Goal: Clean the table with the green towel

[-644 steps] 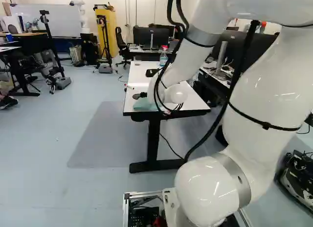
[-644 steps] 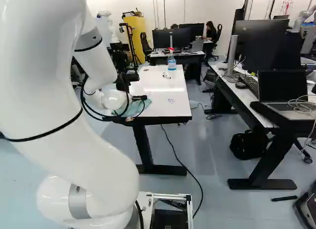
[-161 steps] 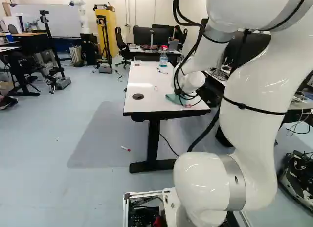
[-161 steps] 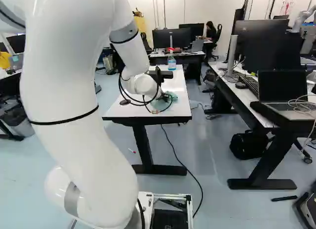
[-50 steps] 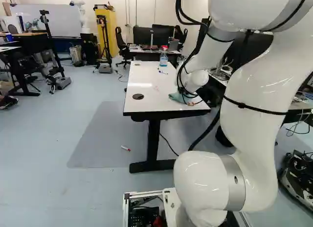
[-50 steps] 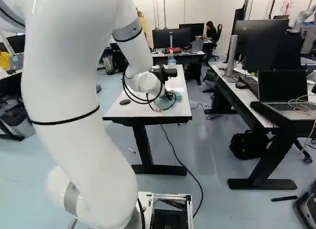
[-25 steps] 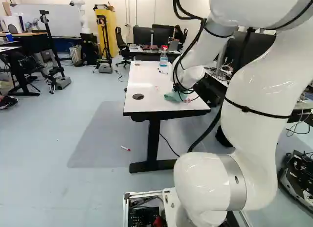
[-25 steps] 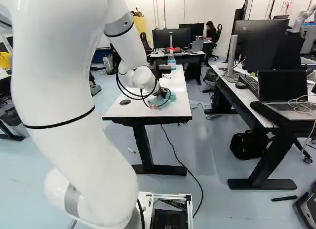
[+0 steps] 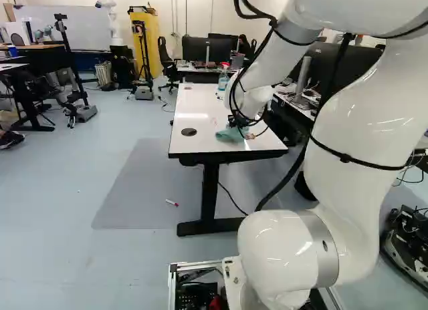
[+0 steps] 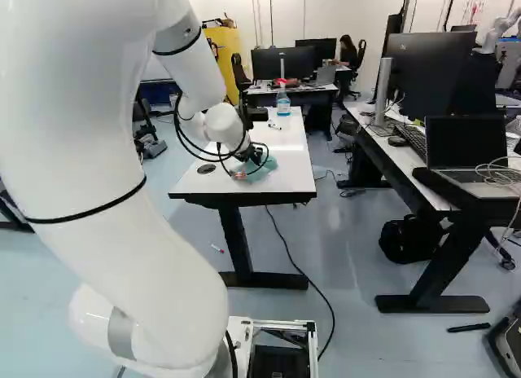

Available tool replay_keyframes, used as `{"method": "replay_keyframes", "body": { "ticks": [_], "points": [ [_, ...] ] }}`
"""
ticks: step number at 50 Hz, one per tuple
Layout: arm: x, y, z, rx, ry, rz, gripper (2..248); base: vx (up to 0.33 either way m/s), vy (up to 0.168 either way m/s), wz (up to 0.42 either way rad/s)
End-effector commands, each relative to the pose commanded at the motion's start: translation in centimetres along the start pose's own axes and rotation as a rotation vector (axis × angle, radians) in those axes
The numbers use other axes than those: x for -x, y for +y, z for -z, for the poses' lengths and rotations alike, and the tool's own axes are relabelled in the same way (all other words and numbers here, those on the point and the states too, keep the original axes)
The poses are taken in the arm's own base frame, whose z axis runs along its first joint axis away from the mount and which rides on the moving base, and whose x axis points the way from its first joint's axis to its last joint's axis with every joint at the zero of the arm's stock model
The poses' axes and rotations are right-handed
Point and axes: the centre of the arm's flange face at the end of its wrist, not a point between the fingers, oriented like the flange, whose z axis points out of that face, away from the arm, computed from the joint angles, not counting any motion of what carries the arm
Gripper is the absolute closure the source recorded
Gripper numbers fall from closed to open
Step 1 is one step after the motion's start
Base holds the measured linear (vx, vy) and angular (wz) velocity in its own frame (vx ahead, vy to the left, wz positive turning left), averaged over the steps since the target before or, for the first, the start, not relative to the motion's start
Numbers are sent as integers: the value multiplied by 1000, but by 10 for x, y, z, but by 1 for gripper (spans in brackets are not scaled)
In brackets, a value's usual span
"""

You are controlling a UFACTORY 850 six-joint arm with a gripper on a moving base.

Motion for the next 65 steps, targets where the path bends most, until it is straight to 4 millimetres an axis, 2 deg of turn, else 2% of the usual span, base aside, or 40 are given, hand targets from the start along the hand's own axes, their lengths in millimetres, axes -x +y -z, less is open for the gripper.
{"method": "replay_keyframes", "body": {
  "ticks": [6,27,43,65],
  "points": [
    [2,-7,0,-10,-14,11,206,0,0,0],
    [-1,-5,-2,-7,-4,8,206,0,0,0],
    [-24,12,-16,16,72,-18,206,0,0,0],
    [-66,10,-44,14,199,-14,206,0,0,0]
  ]
}}
